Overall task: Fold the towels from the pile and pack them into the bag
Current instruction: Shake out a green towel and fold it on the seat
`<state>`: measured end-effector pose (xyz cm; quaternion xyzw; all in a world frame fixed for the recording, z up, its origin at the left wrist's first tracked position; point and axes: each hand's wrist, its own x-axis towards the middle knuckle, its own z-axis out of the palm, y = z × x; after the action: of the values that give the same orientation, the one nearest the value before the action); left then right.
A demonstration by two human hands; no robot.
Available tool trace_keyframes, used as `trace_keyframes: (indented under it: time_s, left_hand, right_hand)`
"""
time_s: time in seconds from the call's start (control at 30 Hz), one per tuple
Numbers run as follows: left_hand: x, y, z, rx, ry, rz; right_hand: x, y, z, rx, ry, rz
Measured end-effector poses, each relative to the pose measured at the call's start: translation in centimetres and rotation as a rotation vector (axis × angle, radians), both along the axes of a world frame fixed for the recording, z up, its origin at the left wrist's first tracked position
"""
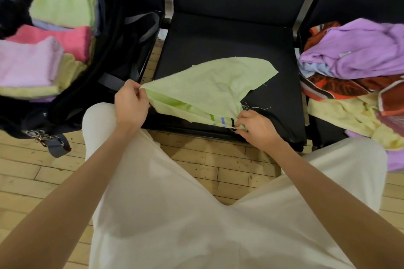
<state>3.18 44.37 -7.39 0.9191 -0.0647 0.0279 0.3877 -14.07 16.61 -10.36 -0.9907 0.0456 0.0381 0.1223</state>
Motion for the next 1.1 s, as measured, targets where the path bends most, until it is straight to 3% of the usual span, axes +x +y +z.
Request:
trace_keyframes:
  time_s: [0.17, 0.3, 0.4, 0.47, 0.53, 0.63, 0.73, 0.8, 0.87, 0.97, 1.03, 1.1]
  left_hand:
    - [-0.9, 0.3, 0.6, 0.092, -0.044, -0.096]
    - [-0.8, 0.2, 2.7, 0.216, -0.003, -0.159]
    - [-0.2, -1.0, 6.4, 0.260, -0.094, -0.152]
    - [0.7, -2.1, 9.5, 0.163, -0.184, -0.130]
    - [1.3, -3.6, 12.6, -0.029, -0.209, -0.097]
    - [0.9, -6.3, 17.2, -0.370, -0.063, -0.016]
    - [1.2, -7.7, 20.5, -0.623, 0.029, 0.057]
    - [1.6, -7.7, 22.1, -0.705, -0.021, 0.103]
    - [1.3, -7.5, 23.4, -0.708, -0.209, 0.161]
    - [0.4, -6.7, 24.6, -0.566, -0.525, 0.101]
    - [0.2, -6.1, 24.7, -0.473, -0.578, 0.023]
    - [0.3, -5.7, 24.7, -0.488, -0.596, 0.022]
  right_hand:
    - [-0.4, -0.1, 2.0, -0.110, -0.004, -0.095]
    - [-1.1, -1.4, 5.8, -0.100, -0.215, -0.246]
    - [-0.7, -2.4, 9.6, -0.147, -0.362, -0.319]
    - [-0.2, -3.0, 12.4, -0.161, -0.491, -0.389]
    - [0.1, -3.3, 15.0, -0.051, -0.647, -0.493]
    - [0.4, -3.5, 17.9, 0.115, -0.748, -0.626]
    - [0.2, -3.5, 19.9, 0.200, -0.783, -0.589]
    - [-0.1, -3.3, 21.0, 0.158, -0.825, -0.579]
    - [-0.6, -2.8, 22.1, 0.149, -0.898, -0.583]
    - [-1.3, -3.0, 22.9, -0.225, -0.842, -0.472]
    - [-1.7, -3.6, 23.2, -0.411, -0.684, -0.502]
    - [-2.1, -3.6, 22.9, -0.457, -0.603, -0.534]
